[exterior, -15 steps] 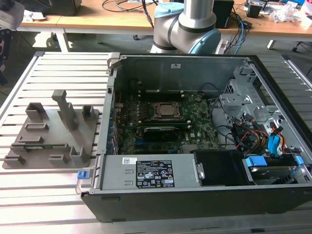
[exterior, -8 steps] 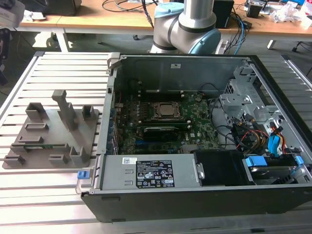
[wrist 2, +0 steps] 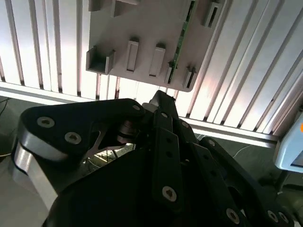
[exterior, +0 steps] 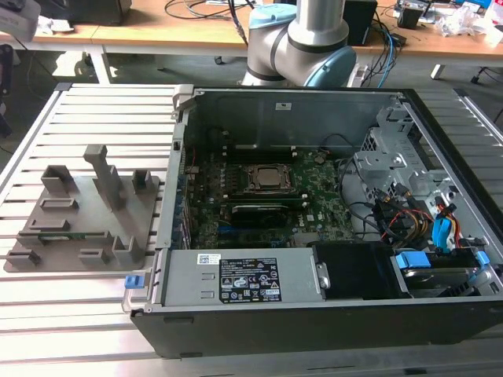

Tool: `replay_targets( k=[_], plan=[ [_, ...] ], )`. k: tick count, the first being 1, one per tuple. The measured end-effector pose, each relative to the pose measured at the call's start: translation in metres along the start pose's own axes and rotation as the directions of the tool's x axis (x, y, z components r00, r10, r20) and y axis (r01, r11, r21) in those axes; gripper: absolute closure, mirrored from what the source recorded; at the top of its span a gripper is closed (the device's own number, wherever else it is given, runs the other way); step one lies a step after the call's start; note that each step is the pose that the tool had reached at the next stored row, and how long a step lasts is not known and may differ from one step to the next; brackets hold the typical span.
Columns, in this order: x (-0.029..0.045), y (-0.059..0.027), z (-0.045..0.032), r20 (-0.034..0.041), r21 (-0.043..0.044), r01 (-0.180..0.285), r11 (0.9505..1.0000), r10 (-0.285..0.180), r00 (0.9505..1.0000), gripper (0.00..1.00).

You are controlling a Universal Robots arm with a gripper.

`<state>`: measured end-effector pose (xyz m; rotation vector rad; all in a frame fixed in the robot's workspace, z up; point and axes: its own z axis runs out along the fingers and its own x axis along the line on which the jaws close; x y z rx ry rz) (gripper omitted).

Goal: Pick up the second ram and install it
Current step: 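Pick up the second ram and move it above second insertion slot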

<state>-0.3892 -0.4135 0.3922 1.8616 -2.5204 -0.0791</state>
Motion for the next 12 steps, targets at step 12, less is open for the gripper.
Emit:
replay_targets(
  k=[12],
  plan=[
    [-0.0002, 0.0, 0.0, -0.01, -0.004, 0.161, 0.9869, -0.162, 0.9868, 0.89]
  ],
)
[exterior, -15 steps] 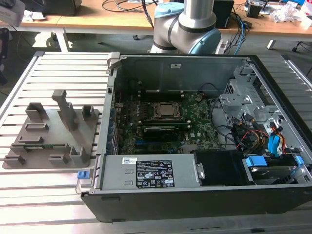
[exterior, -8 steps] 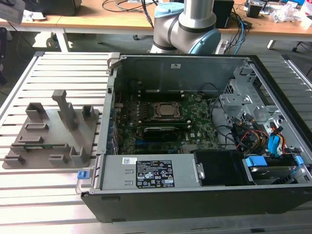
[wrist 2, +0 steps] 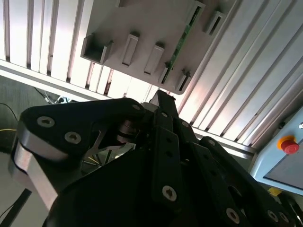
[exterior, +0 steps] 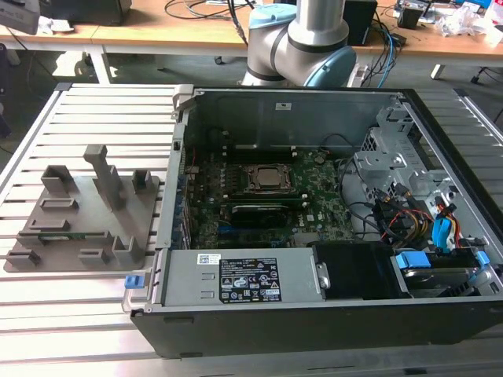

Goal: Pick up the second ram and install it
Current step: 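Pick up the second ram and move it above second insertion slot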

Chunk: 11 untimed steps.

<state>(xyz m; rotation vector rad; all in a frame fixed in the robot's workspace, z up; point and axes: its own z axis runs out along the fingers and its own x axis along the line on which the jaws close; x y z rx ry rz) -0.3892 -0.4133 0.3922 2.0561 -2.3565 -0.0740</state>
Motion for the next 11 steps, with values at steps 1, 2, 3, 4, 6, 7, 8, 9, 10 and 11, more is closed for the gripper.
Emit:
replay_targets(
  k=[1, 2, 3, 4, 6, 7, 8, 9, 10, 11],
  plan=[
    [-0.0001, 0.0, 0.0, -0.0006, -0.0002, 0.01, 1.0, -0.01, 1.0, 0.89],
    [-0.0001, 0.0, 0.0, -0.0006, -0.0002, 0.01, 0.9999, -0.01, 0.9999, 0.89],
    [-0.0001, 0.0, 0.0, -0.0006, -0.0002, 0.01, 0.9999, -0.01, 0.9999, 0.89],
    [0.0, 0.0, 0.0, -0.0006, -0.0002, 0.01, 0.9999, -0.01, 0.9999, 0.89],
    [-0.0001, 0.0, 0.0, -0.0006, -0.0002, 0.01, 0.9999, -0.01, 0.9999, 0.89],
    [-0.0001, 0.0, 0.0, -0.0006, -0.0002, 0.011, 0.9999, -0.011, 0.9999, 0.83],
    [-0.0001, 0.0, 0.0, -0.0006, -0.0002, 0.011, 0.9999, -0.011, 0.9999, 0.76],
    [0.0, 0.0, 0.0, -0.0006, -0.0002, 0.011, 0.9999, -0.011, 0.9999, 0.64],
    [-0.0001, 0.0, 0.0, -0.0006, -0.0003, 0.011, 0.9999, -0.011, 0.9999, 0.64],
    [0.0, 0.0, 0.0, -0.0007, -0.0002, 0.011, 0.9999, -0.011, 0.9999, 0.64]
  ],
)
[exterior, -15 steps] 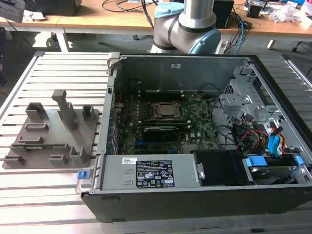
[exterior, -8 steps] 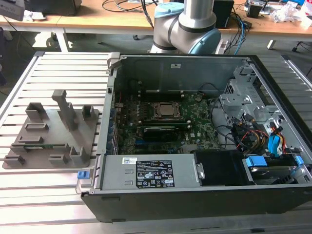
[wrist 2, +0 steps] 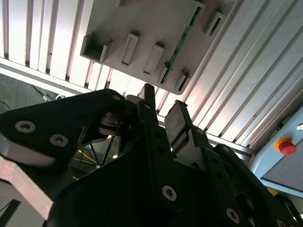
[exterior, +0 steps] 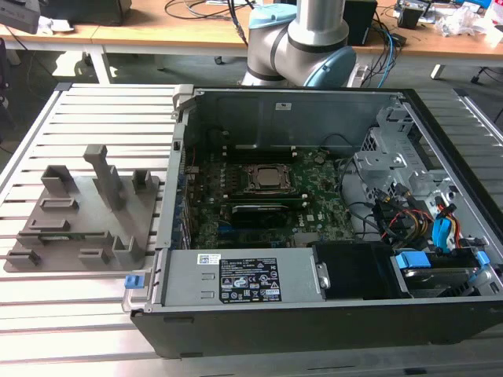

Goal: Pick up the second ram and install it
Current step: 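Pick up the second ram and move it above second insertion slot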

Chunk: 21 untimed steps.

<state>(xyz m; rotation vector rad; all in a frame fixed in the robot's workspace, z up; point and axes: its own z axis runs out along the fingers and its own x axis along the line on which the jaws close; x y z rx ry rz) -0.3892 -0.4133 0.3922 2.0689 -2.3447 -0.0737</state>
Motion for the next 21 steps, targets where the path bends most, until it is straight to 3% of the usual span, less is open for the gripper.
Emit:
replay_targets(
  k=[8, 12, 21],
  plan=[
    [0.0, -0.0001, 0.0014, -0.0001, 0.0, 0.0, 1.0, 0.0, 1.0, 0.64],
    [0.0001, -0.0008, 0.0089, 0.0, 0.0001, 0.0, 1.0, 0.0, 1.0, 0.64],
    [0.0003, -0.0013, 0.0178, -0.0001, 0.0, 0.0, 1.0, 0.0, 1.0, 0.64]
  ],
)
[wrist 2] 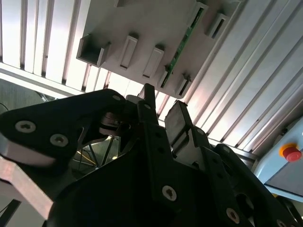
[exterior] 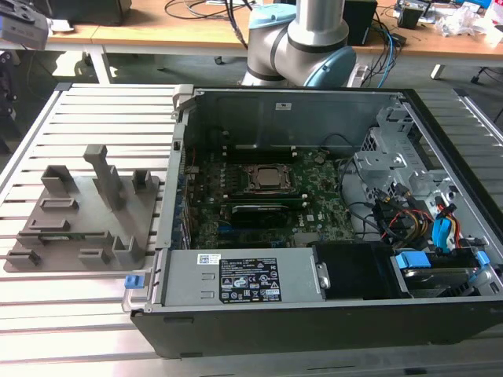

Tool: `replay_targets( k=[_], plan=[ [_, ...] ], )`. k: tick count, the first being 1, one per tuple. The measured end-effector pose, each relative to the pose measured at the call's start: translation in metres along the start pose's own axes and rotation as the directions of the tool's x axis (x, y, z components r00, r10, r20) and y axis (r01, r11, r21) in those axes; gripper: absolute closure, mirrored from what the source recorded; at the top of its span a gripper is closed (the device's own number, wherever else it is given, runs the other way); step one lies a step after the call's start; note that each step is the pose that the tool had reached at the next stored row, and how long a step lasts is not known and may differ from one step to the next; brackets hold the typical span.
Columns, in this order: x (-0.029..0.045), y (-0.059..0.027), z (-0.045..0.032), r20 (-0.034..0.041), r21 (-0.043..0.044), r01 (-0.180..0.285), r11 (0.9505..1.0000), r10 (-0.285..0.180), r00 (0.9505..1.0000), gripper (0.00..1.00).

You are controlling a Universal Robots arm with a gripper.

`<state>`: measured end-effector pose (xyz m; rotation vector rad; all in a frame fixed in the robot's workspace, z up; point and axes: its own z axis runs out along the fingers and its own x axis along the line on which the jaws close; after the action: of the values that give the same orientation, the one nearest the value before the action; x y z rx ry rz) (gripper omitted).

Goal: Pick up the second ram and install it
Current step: 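Pick up the second ram and move it above second insertion slot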

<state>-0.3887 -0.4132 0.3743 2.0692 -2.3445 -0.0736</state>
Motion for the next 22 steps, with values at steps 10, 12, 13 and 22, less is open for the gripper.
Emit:
replay_targets(
  k=[10, 12, 13, 22],
  plan=[
    [0.0002, -0.0004, 0.0079, 0.0, -0.0001, 0.0, 1.0, 0.0, 1.0, 0.64],
    [0.0002, -0.0004, 0.0094, 0.0, 0.0, 0.0, 1.0, 0.0, 1.0, 0.64],
    [0.0002, -0.0005, 0.0103, 0.0, 0.0, 0.0, 1.0, 0.0, 1.0, 0.64],
    [0.0003, -0.0007, 0.0161, 0.0, 0.0, 0.0, 1.0, 0.0, 1.0, 0.64]
  ],
)
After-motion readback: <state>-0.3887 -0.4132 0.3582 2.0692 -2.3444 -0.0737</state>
